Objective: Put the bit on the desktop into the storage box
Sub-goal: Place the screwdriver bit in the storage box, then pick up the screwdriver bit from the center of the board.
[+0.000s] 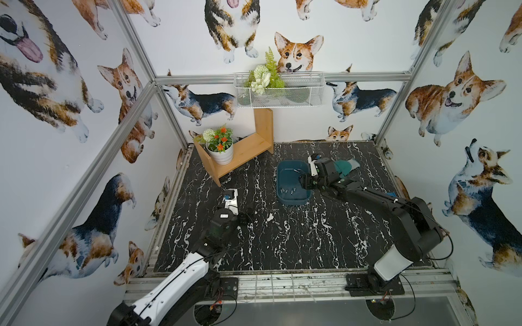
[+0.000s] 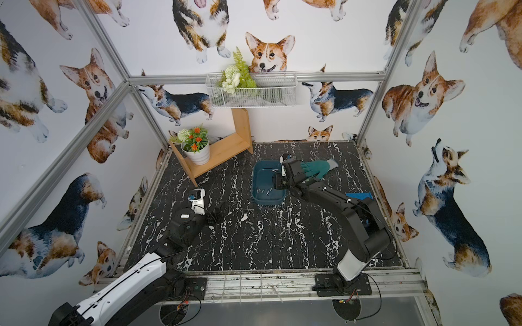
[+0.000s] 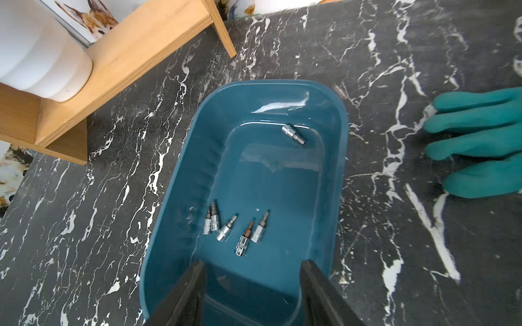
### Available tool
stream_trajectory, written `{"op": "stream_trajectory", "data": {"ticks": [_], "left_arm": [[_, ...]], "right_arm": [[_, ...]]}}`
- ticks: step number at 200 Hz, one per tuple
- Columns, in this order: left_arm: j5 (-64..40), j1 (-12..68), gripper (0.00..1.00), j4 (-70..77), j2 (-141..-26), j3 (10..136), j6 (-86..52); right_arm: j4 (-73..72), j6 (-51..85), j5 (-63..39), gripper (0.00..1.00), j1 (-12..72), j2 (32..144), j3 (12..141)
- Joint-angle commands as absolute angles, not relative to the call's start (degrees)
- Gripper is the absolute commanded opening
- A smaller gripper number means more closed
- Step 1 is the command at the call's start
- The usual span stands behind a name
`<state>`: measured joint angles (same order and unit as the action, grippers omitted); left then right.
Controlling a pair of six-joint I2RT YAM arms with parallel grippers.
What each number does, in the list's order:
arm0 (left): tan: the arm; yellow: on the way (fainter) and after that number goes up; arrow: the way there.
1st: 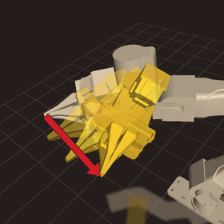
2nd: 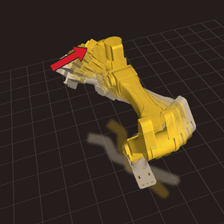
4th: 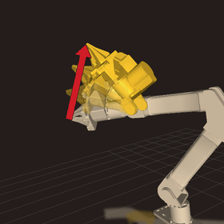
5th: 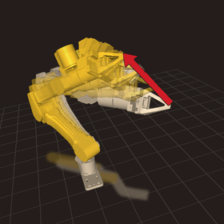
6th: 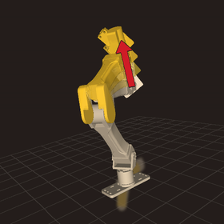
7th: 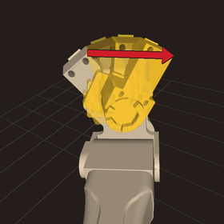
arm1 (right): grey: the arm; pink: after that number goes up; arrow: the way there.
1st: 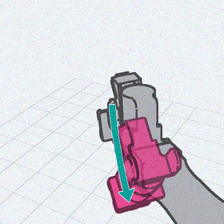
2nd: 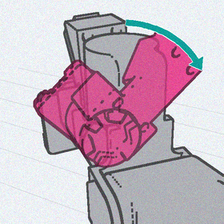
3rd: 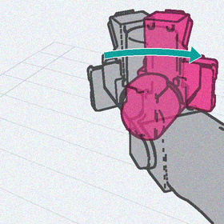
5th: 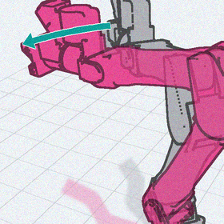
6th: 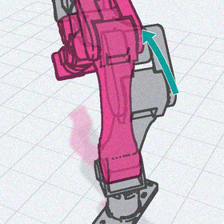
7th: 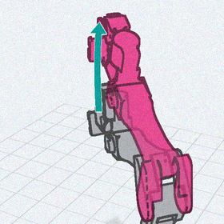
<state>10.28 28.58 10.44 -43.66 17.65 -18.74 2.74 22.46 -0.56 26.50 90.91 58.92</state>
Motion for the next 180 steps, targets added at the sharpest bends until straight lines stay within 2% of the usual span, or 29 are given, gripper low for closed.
{"op": "stream_trajectory", "data": {"ticks": [1, 46, 76, 101, 108, 152, 180], "left_arm": [[10.49, 30.84, 1.0, 5.6, -44.27, 20.27, -19.62], [12.85, 38.73, 1.0, -3.46, -46.32, 26.63, -24.75], [17.76, 47.49, 1.0, -8.2, -49.55, 30.32, -29.26], [21.34, 53.31, 1.0, -10.73, -52.41, 32.09, -33.93], [22.42, 55.04, 1.0, -11.35, -53.31, 32.59, -35.3], [30.14, 64.82, 1.0, -14.61, -61.91, 36.73, -42.71], [31.2, 67.93, 0.99, -14.21, -67.86, 38.91, -44.39]], "right_arm": [[-2.26, 19.9, 0.2, 0.6, 26.29, 86.3, 54.1], [-13.38, 17.14, 4.69, 0.62, 26.24, 73.41, 38.1], [-22.08, 16.04, 7.18, 0.72, 26.29, 65.24, 27.47], [-31.17, 17.23, 9.05, 0.9, 26.29, 58.8, 19.21], [-31.9, 17.58, 9.71, 1.0, 26.23, 57.47, 17.93], [-32.7, 18.83, 10.41, 1.0, 26.28, 53.71, 15.92], [-33.3, 20.32, 12.53, 1.0, 26.22, 53.22, 14.72]]}}
